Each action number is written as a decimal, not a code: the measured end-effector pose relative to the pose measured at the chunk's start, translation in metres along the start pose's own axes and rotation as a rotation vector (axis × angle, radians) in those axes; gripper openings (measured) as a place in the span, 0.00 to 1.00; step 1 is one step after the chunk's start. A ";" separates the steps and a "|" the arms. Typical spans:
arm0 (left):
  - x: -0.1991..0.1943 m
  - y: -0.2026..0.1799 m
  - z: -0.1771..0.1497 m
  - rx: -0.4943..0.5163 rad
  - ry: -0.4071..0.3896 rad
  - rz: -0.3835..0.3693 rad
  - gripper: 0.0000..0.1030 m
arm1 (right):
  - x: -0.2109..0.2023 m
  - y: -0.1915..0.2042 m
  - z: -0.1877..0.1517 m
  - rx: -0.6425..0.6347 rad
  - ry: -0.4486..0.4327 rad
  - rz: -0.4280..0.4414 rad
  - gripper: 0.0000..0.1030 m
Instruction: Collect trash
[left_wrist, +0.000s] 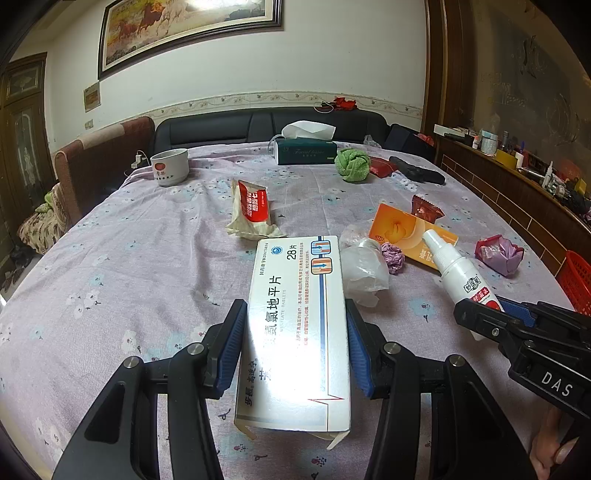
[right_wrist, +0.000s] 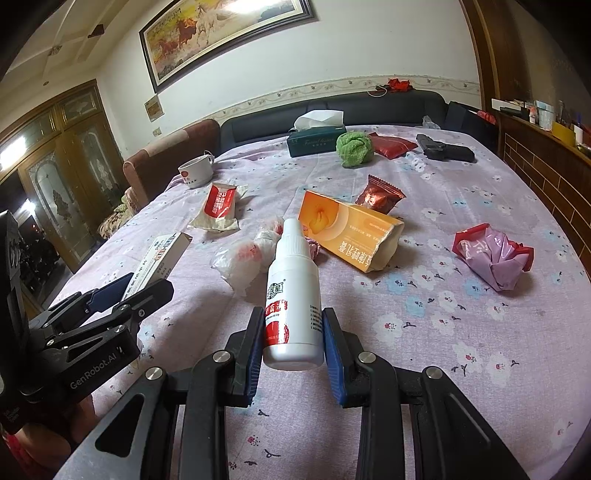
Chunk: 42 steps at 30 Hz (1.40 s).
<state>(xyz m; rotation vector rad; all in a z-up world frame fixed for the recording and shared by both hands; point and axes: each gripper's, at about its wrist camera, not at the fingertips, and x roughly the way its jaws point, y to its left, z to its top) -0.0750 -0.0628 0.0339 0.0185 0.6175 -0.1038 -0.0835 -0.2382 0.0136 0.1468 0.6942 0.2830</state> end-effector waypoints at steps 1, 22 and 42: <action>0.000 0.000 -0.001 0.001 0.001 -0.001 0.48 | 0.000 0.000 0.000 0.000 0.001 0.000 0.31; 0.000 0.000 0.000 0.002 0.001 -0.001 0.48 | 0.001 -0.001 0.000 0.002 -0.001 -0.001 0.31; 0.000 -0.003 -0.001 0.004 -0.001 -0.004 0.48 | 0.001 -0.003 0.000 0.012 0.003 -0.001 0.31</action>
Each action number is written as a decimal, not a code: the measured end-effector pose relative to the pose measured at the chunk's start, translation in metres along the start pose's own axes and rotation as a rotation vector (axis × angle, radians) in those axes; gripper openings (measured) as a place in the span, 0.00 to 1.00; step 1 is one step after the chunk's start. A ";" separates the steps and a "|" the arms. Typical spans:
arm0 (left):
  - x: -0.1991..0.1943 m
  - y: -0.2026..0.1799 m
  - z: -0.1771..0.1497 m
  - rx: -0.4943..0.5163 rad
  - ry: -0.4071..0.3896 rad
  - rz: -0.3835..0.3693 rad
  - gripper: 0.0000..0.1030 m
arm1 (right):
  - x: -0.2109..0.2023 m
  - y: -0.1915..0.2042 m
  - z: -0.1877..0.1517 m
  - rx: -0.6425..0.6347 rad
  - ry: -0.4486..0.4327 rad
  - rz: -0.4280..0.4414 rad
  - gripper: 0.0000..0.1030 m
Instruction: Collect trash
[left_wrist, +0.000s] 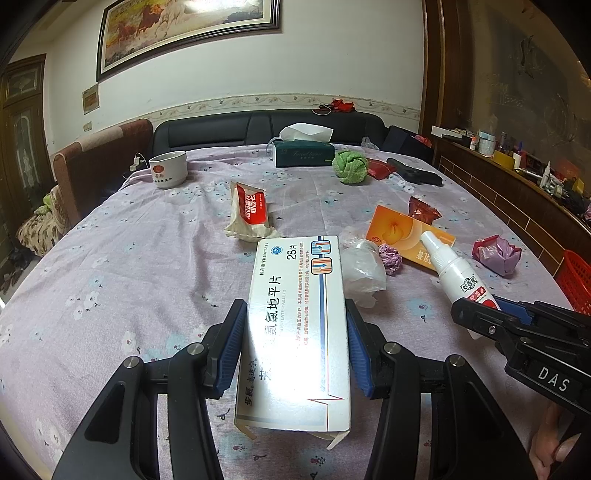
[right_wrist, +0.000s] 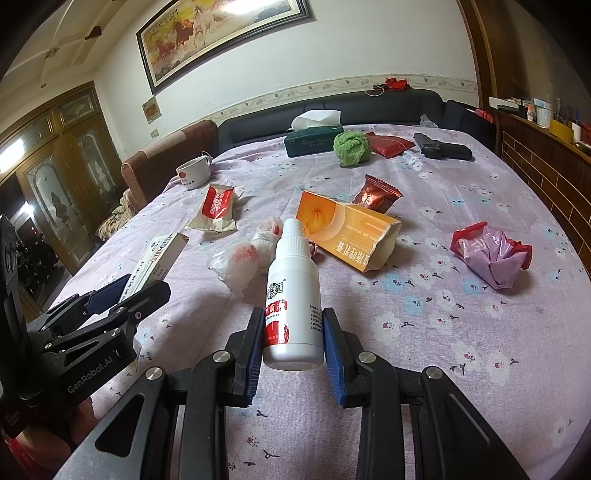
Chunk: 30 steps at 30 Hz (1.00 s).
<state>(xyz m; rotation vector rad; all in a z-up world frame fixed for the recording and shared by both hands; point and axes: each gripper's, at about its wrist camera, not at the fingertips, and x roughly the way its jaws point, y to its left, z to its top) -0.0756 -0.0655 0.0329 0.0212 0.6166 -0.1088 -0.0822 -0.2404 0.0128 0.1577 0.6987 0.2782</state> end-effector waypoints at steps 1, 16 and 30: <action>0.000 0.000 0.000 0.000 0.000 0.000 0.48 | 0.000 0.000 0.000 -0.001 0.000 0.000 0.31; 0.000 0.000 0.000 0.000 0.000 0.001 0.48 | -0.001 0.000 0.000 -0.001 0.000 -0.001 0.31; -0.002 -0.003 -0.001 0.003 0.015 -0.012 0.48 | -0.002 -0.006 0.001 0.032 0.004 -0.017 0.31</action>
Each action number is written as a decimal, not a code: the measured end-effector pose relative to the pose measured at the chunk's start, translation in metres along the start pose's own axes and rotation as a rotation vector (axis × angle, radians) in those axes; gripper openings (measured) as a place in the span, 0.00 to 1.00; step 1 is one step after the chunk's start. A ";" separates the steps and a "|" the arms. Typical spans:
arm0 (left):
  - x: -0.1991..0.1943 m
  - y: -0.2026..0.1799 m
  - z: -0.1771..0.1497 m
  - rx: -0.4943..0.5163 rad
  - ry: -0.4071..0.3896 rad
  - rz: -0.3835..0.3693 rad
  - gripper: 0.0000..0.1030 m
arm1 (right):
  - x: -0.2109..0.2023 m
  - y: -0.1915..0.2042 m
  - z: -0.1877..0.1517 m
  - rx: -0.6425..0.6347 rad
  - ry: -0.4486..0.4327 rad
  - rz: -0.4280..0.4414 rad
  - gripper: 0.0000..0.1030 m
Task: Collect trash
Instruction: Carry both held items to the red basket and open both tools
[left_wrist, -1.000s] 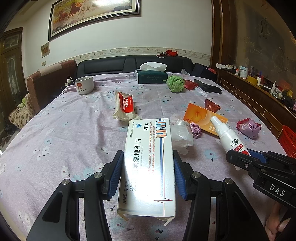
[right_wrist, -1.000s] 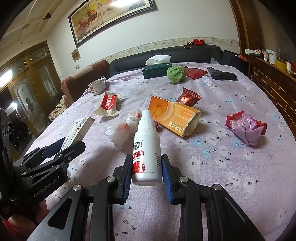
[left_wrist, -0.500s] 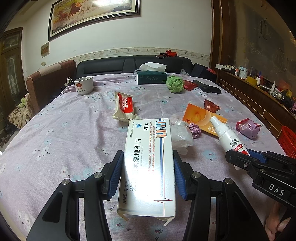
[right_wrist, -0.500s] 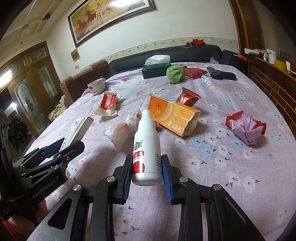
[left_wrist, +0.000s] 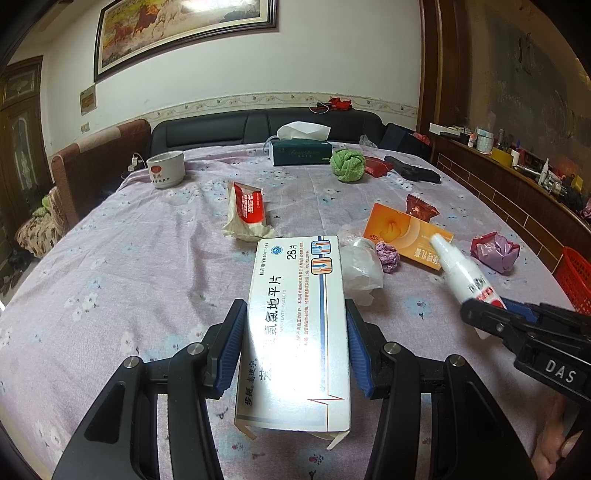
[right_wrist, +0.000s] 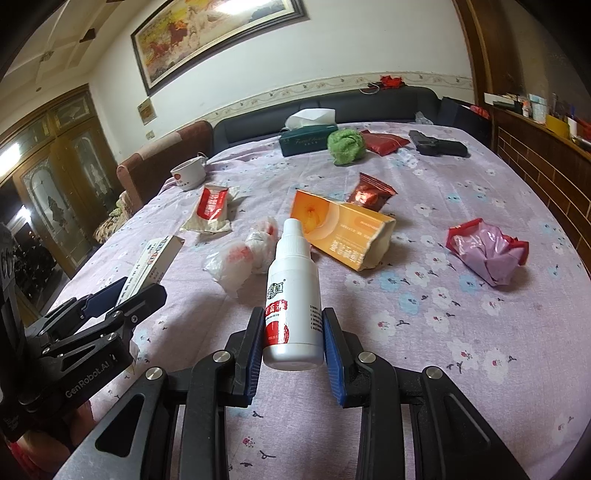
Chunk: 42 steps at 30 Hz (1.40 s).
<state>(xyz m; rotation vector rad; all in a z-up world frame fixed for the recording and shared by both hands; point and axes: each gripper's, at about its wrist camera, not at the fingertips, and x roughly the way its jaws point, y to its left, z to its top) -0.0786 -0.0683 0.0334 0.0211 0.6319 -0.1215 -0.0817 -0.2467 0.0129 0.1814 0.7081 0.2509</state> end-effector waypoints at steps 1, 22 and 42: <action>0.000 0.000 -0.002 -0.009 0.015 -0.020 0.48 | -0.001 -0.001 0.000 0.005 0.006 -0.002 0.31; -0.045 -0.092 0.012 0.138 0.012 -0.157 0.48 | -0.099 -0.081 -0.024 0.229 -0.093 -0.016 0.31; -0.050 -0.254 0.043 0.318 0.040 -0.418 0.48 | -0.200 -0.203 -0.046 0.438 -0.268 -0.123 0.32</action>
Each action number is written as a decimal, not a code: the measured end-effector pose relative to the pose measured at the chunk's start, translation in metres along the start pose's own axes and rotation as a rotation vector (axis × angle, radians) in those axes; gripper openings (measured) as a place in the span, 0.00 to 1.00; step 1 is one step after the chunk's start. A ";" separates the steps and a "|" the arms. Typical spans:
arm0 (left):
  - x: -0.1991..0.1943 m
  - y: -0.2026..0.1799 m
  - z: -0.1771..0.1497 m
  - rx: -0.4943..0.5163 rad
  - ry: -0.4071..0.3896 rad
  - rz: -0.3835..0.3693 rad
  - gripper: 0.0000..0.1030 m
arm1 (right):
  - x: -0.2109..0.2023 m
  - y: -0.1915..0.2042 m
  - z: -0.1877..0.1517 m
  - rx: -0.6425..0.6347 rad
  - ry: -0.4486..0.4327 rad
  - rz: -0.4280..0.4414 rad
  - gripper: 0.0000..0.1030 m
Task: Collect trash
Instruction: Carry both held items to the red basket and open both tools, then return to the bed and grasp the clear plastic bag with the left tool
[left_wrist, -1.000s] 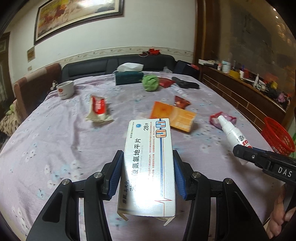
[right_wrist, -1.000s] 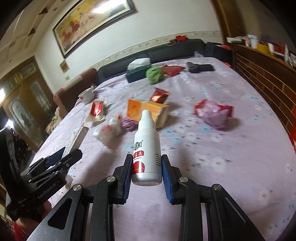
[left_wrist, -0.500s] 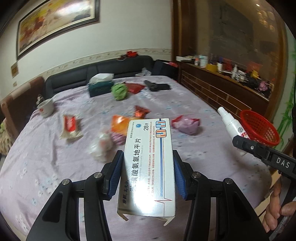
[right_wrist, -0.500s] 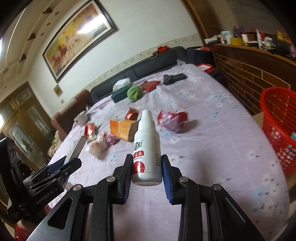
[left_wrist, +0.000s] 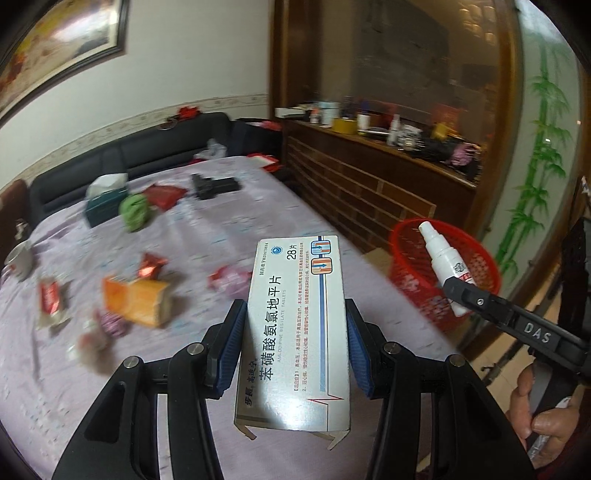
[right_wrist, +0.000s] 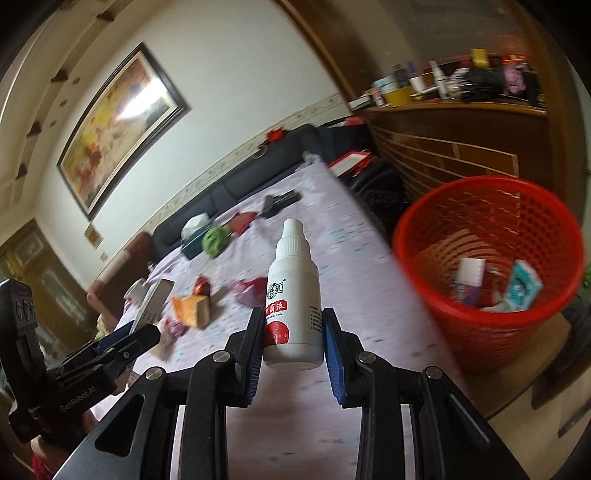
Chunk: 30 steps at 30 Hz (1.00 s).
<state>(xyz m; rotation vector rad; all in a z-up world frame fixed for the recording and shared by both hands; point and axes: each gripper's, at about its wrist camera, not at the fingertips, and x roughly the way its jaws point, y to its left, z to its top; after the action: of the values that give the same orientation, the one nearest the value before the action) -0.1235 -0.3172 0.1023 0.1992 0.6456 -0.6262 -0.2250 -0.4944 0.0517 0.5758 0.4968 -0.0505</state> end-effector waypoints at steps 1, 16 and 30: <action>0.004 -0.008 0.006 0.010 0.000 -0.021 0.48 | -0.005 -0.009 0.003 0.014 -0.010 -0.008 0.32; 0.096 -0.115 0.069 0.048 0.079 -0.314 0.48 | -0.041 -0.109 0.065 0.158 -0.123 -0.151 0.32; 0.089 -0.099 0.048 0.043 0.086 -0.303 0.67 | -0.044 -0.137 0.076 0.168 -0.126 -0.237 0.51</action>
<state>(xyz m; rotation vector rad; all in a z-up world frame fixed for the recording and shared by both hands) -0.1037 -0.4566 0.0875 0.1702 0.7524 -0.9272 -0.2553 -0.6540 0.0572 0.6717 0.4385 -0.3545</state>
